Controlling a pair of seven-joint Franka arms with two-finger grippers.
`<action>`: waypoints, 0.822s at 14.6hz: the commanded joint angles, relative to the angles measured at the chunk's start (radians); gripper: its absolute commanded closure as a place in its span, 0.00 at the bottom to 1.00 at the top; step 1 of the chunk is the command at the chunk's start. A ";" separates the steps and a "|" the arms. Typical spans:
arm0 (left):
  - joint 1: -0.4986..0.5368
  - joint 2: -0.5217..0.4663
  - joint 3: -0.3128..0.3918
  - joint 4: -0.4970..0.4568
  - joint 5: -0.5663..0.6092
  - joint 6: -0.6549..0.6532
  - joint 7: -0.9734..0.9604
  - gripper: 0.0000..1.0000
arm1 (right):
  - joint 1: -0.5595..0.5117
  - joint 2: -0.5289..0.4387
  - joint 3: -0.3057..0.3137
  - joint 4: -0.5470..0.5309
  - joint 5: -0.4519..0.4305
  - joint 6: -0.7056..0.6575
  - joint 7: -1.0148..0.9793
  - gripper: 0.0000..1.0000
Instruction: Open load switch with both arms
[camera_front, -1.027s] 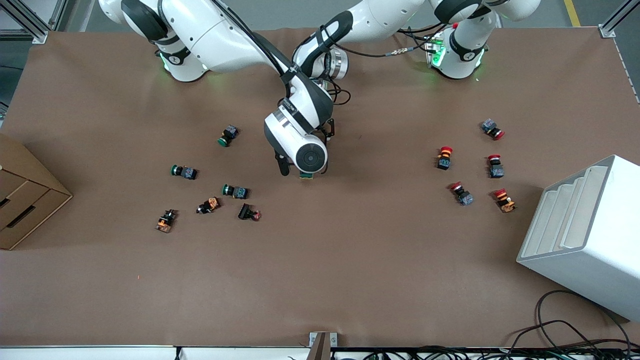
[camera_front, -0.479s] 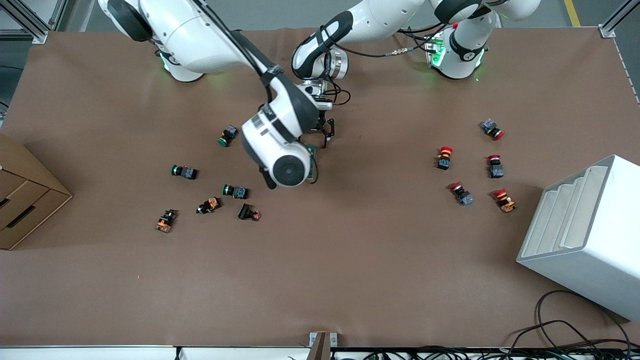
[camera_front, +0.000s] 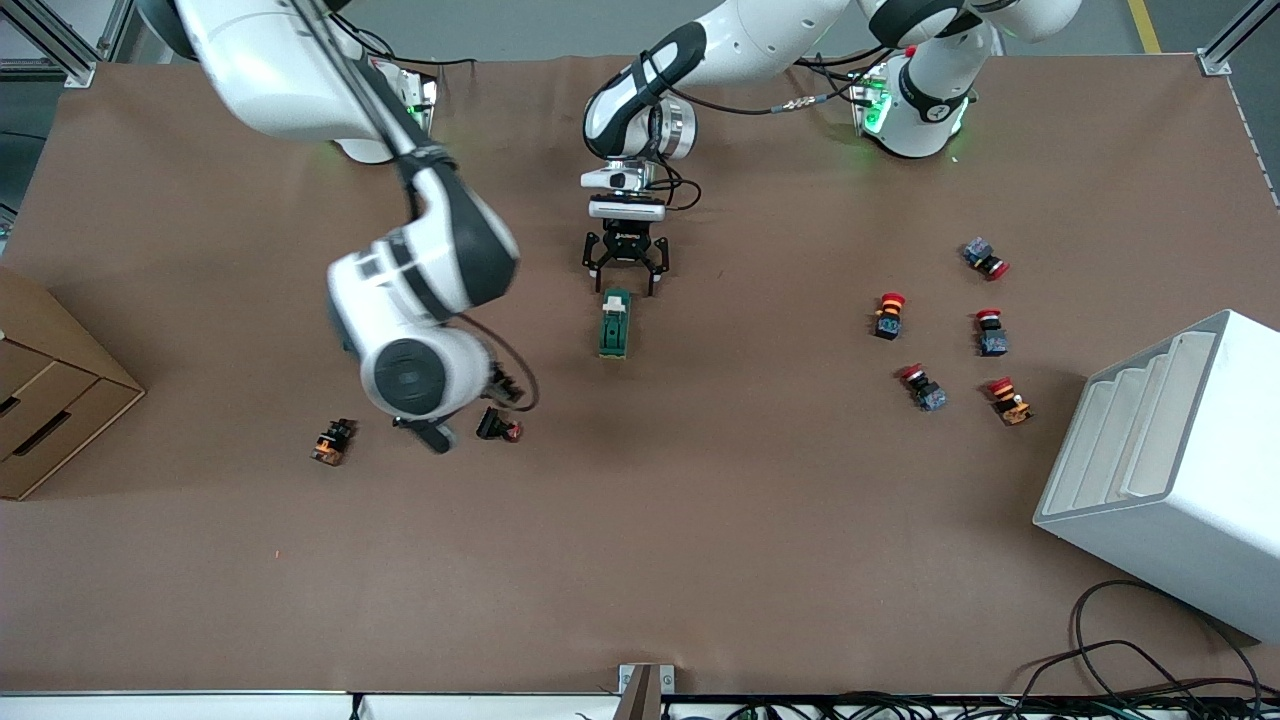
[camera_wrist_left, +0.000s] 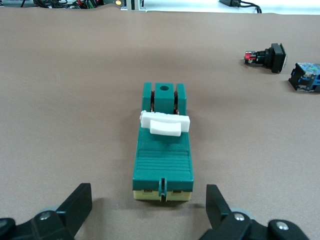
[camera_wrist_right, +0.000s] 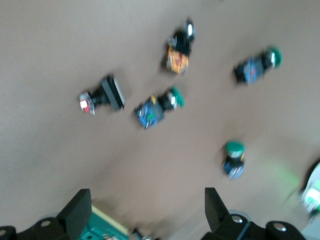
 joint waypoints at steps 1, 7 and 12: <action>0.006 0.010 0.000 0.017 -0.002 0.018 0.000 0.00 | -0.122 -0.087 0.017 -0.045 -0.033 -0.002 -0.317 0.00; 0.006 0.004 0.000 0.019 -0.012 0.018 0.001 0.00 | -0.385 -0.192 0.017 -0.044 -0.068 -0.094 -0.919 0.00; 0.009 -0.003 -0.003 0.028 -0.015 0.018 0.000 0.00 | -0.483 -0.255 0.018 -0.039 -0.112 -0.146 -1.095 0.00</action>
